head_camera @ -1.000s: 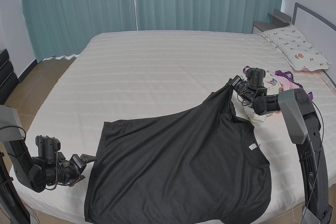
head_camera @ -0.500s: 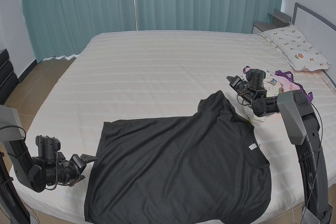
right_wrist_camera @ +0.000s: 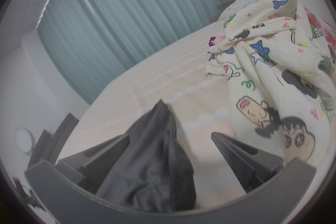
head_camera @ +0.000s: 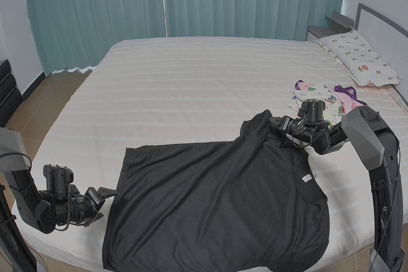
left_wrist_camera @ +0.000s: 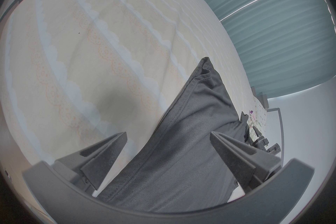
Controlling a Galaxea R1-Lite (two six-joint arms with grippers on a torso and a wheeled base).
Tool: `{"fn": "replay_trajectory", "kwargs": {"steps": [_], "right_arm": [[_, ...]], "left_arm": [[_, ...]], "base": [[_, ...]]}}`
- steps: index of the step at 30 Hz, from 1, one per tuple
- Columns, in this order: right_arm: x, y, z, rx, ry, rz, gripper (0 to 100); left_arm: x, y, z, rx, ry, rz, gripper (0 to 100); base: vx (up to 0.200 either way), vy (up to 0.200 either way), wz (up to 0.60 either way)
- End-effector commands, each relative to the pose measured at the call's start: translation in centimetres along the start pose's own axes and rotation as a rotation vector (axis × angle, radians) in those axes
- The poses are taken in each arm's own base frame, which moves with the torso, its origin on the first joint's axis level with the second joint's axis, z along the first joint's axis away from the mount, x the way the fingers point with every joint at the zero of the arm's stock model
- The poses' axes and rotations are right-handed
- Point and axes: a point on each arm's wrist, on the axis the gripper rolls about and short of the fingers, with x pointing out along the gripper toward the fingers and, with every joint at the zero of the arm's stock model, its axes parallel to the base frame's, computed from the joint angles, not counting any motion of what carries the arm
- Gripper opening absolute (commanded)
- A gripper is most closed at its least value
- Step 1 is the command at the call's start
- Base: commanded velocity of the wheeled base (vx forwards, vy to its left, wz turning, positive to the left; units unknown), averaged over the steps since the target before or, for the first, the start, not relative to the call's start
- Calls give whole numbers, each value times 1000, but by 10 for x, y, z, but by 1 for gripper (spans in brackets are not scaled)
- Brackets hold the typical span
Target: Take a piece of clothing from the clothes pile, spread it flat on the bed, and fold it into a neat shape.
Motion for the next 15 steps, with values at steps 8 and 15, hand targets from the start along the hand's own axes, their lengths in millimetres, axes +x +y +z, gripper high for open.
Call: {"fn": "replay_trajectory", "kwargs": {"steps": [8, 15], "right_arm": [[-27, -2, 6, -64, 52, 3, 0], [-37, -23, 14, -42, 49, -37, 0]], "left_arm": [[0, 0, 0, -1, 1, 0, 100], [0, 0, 0, -2, 0, 0, 100]], "base": [[0, 0, 0], [0, 0, 0]]}}
